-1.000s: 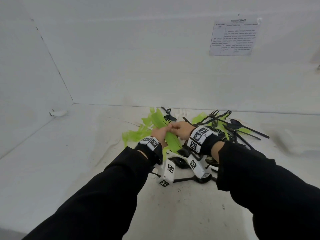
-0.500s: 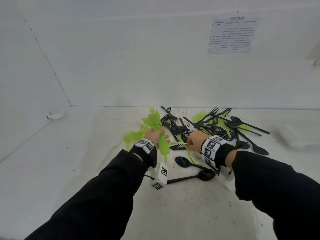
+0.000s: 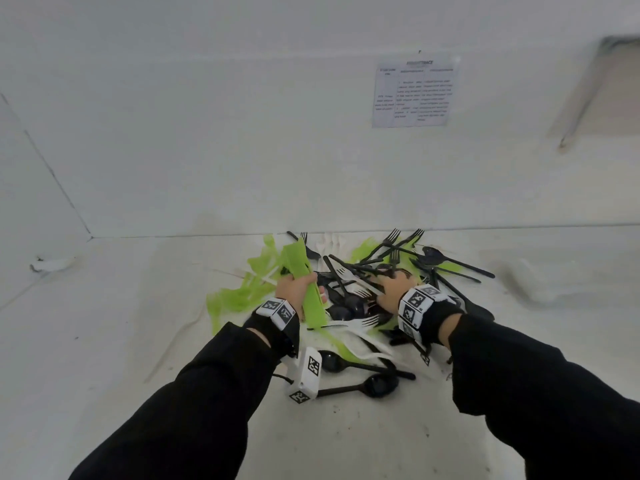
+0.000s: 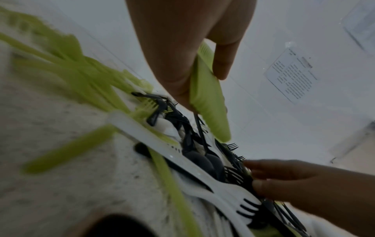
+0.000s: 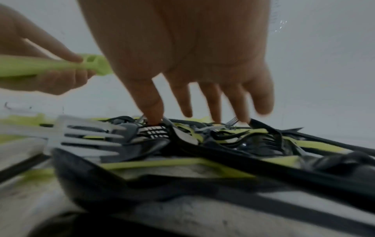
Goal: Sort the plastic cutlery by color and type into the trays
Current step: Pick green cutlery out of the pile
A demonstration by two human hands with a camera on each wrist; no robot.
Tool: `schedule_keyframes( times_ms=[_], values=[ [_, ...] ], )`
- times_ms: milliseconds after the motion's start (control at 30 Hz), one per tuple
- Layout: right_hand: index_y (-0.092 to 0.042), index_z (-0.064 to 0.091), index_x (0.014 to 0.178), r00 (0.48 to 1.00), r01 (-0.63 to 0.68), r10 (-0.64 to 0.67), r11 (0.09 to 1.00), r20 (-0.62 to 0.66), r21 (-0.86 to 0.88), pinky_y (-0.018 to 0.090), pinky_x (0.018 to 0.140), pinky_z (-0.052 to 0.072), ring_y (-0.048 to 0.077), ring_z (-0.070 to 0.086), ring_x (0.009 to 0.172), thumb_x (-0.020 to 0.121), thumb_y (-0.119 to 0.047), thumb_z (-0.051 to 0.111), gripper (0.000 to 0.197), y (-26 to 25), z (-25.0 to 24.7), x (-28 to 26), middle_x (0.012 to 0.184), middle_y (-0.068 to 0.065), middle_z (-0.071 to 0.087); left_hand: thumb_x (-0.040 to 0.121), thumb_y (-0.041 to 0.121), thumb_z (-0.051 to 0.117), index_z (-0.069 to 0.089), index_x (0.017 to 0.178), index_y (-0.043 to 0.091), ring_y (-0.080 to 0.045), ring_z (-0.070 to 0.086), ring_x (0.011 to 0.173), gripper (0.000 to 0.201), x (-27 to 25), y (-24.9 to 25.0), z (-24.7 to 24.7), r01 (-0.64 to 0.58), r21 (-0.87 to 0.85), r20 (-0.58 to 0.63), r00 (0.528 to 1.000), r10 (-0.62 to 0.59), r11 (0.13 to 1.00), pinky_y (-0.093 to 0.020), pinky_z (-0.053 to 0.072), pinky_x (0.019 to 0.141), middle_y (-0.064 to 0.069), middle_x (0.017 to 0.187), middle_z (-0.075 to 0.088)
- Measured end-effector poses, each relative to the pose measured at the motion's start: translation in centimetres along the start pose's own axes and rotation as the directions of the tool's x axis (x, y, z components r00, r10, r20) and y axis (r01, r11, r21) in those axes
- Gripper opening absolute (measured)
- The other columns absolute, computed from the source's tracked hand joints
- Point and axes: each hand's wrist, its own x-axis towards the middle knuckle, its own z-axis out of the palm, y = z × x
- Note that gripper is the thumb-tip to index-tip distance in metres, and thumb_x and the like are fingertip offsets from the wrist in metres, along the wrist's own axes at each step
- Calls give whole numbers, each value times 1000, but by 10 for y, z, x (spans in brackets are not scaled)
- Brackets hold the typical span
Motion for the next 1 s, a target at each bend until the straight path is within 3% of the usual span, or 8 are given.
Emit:
schedule_keyframes(
  times_ms=[133, 267, 400, 567, 767, 867, 933, 1000],
  values=[
    [-18, 57, 127, 972, 198, -218, 960, 87, 196, 23, 101, 36, 21, 49, 124, 93, -26, 52, 36, 19, -7, 1, 133, 4, 55, 91, -1, 54, 50, 78, 3, -25, 54, 52, 13, 10, -1, 30, 4, -1, 25, 1000, -4, 1000, -27, 51, 39, -15, 67, 49],
    [-13, 65, 115, 992, 54, -24, 966, -122, 253, 28, 96, 43, 26, 55, 115, 93, -15, 46, 29, 59, -27, 29, 122, 10, 62, 91, -2, 54, 51, 78, 1, -26, 52, 57, 13, 20, -8, 57, 2, -20, 23, 1000, -1, 1000, -27, 50, 39, -15, 66, 49],
    [-9, 51, 125, 977, -180, 192, 976, -95, 121, 34, 98, 43, 29, 53, 118, 94, -22, 45, 35, 112, -36, 70, 128, 13, 52, 90, -3, 53, 49, 88, 0, -26, 53, 54, 5, 30, -14, 75, -1, -52, 15, 1000, 1, 999, -28, 49, 41, -14, 67, 47],
    [-34, 38, 136, 989, -149, 148, 988, 7, 41, 38, 97, 48, 28, 57, 114, 80, -43, 59, 60, 165, -1, 144, 130, 6, 51, 90, -1, 54, 50, 91, 0, -22, 56, 46, 5, 35, -17, 85, -28, -45, -62, 998, 26, 999, -29, 51, 41, -15, 68, 49],
    [-12, 53, 123, 995, -96, 95, 994, -21, -59, 38, 97, 45, 32, 50, 117, 86, -21, 53, 38, 137, -33, 106, 126, 12, 48, 92, -5, 50, 49, 81, 1, -27, 50, 58, 12, 30, -23, 92, -45, -52, -101, 994, 40, 998, -28, 50, 36, -14, 71, 47],
    [-8, 60, 96, 997, 25, -18, 996, -80, 88, 31, 85, 46, 27, 57, 101, 90, -25, 51, 20, 114, -41, 101, 108, 13, 58, 91, -6, 50, 49, 80, 1, -26, 50, 58, 13, 31, -26, 93, -34, -40, -111, 993, 30, 999, -28, 50, 37, -14, 68, 47],
    [-10, 48, 64, 998, 62, -58, 989, -39, 137, 26, 64, 40, 22, 55, 73, 90, -40, 52, 40, 96, -42, 103, 73, 10, 55, 91, -5, 51, 50, 82, 1, -26, 51, 57, 10, 33, -27, 94, -22, -23, -122, 992, 19, 999, -29, 51, 40, -15, 67, 48],
    [-12, 37, 56, 998, 61, -63, 993, 17, 101, 24, 57, 35, 19, 46, 63, 89, -49, 50, 52, 84, -40, 105, 62, 5, 43, 91, -5, 51, 50, 83, 1, -25, 52, 54, 9, 34, -29, 95, -14, -27, -125, 992, 10, 1000, -29, 51, 41, -14, 64, 48]
  ],
)
